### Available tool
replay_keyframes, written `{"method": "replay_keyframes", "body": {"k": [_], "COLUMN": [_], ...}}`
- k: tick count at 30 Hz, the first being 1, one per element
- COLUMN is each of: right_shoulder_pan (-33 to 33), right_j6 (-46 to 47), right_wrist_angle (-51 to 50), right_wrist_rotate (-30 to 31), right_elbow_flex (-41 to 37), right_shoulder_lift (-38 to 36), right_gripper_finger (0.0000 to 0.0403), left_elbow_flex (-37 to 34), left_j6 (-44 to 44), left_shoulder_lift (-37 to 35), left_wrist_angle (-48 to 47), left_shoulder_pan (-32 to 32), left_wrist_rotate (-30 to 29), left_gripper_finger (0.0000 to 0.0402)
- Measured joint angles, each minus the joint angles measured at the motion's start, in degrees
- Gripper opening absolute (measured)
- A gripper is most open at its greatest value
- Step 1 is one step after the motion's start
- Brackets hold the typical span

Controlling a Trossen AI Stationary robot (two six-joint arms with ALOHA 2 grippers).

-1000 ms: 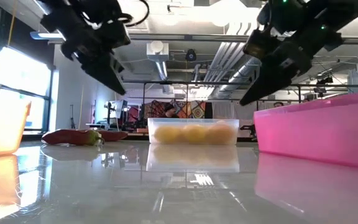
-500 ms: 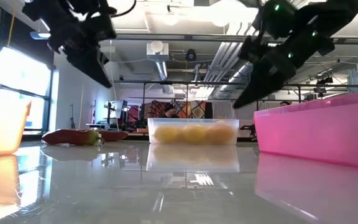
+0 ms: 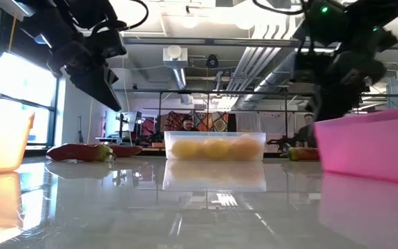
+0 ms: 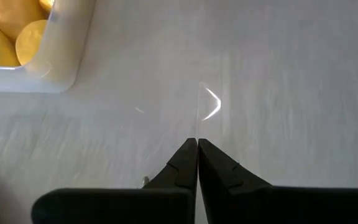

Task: Sort produce into baskets
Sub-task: Put the bottom left chili pepper into the yellow bin

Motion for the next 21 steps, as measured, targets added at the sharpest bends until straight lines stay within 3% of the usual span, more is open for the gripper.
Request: {"method": "replay_keyframes", "body": {"k": [12,17,21], "right_shoulder_pan": [9.5,10.0,6.9], "right_j6": [12.4,7.3,-1.0], "right_wrist_angle": [-11.9,-12.4,-4.4], "right_wrist_rotate": [2.8,13.1,14.6], "right_elbow_flex": [0.1,3.7,4.0], "right_shoulder_lift": [-5.7,-7.6,-7.3], "right_gripper_finger": [0.0,0.0,0.0], "left_elbow_flex": [0.0,2.7,4.9], "left_j6": [1.0,0.4,0.1], "left_shoulder_lift": [0.0,-0.2,-0.2], "left_wrist_angle": [-1.5,-8.8,-17.0], "left_shoulder_pan": [-1.2,-2.0,-2.9], "left_wrist_rotate": [-0.2,-1.2,-0.3], "left_gripper_finger": [0.0,0.0,0.0]}}
